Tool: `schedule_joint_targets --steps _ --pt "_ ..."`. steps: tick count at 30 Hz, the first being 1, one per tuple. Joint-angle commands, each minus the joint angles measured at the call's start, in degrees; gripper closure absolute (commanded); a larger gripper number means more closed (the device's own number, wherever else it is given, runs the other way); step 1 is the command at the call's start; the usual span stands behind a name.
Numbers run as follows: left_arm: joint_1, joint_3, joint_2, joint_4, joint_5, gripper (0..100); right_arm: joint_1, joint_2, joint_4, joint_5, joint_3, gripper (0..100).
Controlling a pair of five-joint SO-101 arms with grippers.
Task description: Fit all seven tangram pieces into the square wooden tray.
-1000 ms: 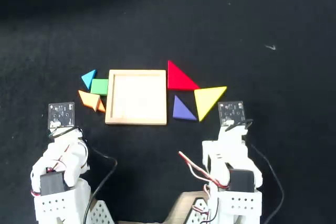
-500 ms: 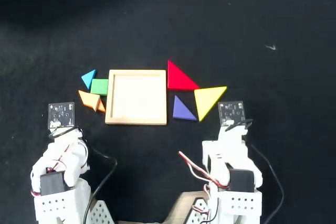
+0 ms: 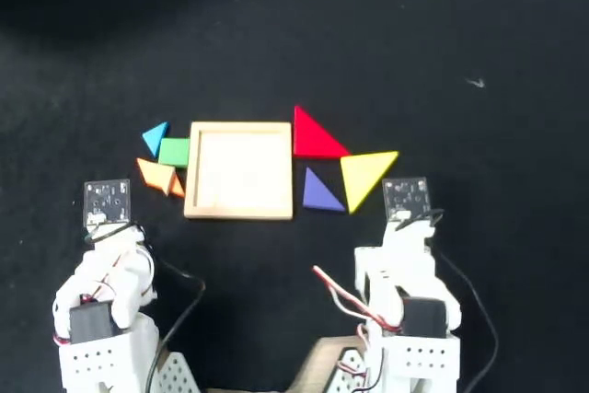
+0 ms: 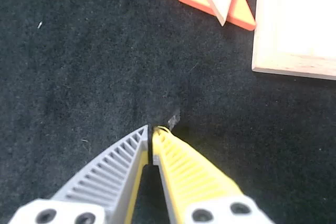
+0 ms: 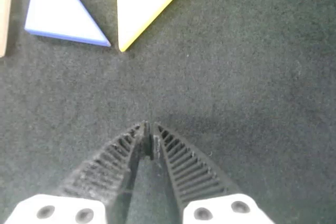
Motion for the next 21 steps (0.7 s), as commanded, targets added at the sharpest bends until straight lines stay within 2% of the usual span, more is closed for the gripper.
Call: schedule_joint_targets --steps 1,21 --pt "0.2 1.2 -0.3 0.1 -0.1 97 -0.3 -5.1 0.3 -0.3 0.0 98.7" --pt "0.0 1.2 -0.3 0.1 0.0 97 -0.6 -5.1 0.3 -0.6 0.0 98.7"
